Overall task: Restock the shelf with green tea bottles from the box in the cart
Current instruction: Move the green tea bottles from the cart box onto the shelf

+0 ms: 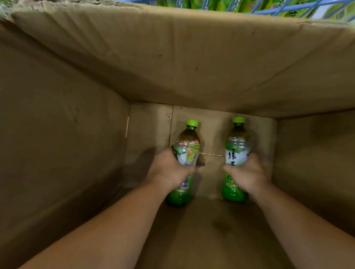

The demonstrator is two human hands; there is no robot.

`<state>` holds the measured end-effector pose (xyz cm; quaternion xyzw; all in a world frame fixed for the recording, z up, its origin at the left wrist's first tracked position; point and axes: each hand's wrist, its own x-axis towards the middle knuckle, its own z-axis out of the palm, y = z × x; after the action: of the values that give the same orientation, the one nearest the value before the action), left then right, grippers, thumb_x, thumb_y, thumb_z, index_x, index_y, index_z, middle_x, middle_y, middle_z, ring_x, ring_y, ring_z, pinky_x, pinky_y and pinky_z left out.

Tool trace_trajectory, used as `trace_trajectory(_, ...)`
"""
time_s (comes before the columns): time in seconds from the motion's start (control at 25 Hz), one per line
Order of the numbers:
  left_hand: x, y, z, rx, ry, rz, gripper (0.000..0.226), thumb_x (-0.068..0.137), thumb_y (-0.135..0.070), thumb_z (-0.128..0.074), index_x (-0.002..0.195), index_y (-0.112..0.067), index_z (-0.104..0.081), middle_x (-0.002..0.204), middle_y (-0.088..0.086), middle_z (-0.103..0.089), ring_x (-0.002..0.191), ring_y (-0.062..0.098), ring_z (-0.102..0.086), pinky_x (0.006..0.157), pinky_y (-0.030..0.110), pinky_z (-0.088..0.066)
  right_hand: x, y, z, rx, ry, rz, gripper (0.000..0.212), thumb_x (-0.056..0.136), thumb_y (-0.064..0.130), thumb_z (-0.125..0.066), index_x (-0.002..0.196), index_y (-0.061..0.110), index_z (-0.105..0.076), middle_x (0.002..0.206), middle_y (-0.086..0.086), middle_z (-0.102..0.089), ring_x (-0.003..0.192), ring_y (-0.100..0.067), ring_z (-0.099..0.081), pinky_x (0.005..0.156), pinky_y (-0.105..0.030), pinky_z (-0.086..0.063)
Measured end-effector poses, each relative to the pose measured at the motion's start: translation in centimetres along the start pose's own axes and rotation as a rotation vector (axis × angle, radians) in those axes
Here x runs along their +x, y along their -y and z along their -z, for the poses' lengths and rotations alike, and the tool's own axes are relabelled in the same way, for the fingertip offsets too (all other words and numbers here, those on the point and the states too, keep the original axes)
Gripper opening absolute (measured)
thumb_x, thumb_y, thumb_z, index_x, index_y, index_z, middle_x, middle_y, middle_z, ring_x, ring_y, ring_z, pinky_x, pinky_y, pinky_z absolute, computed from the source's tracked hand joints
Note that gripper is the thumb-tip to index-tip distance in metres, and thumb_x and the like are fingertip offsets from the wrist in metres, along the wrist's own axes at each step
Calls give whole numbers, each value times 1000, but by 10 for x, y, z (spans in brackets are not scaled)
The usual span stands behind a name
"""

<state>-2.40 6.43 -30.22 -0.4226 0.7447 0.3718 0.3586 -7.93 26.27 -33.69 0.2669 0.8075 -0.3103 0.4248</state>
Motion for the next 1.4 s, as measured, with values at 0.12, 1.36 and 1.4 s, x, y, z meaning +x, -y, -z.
trace_trajectory(0.12, -9, -9, 0, -31, 3, -31, 42, 69, -41, -83, 103, -25, -66, 97, -4, -69, 88, 18, -67, 76, 29, -53, -21, 8, -1, 82, 72, 82, 36, 67, 26, -81, 99, 16, -66, 87, -2, -70, 75, -15, -67, 58, -24, -47)
trace_trajectory(1.36, -377, 45, 318, -467, -75, -751, 42, 81, -31, -82, 101, -37, -46, 103, -10, -61, 89, 3, -61, 69, 25, -51, -512, 161, 44, 395, -127, 748, 26, 77, 19, -72, 97, 28, -60, 90, -1, -70, 80, -19, -69, 65, -35, -54)
trace_trajectory(1.4, -386, 53, 326, -467, -140, -757, 42, 79, -31, -82, 105, -31, -49, 103, -6, -65, 90, 8, -65, 71, 29, -54, -521, 165, 39, 391, -100, 770, 26, 77, 20, -72, 98, 29, -60, 90, 0, -71, 80, -19, -69, 66, -35, -55)
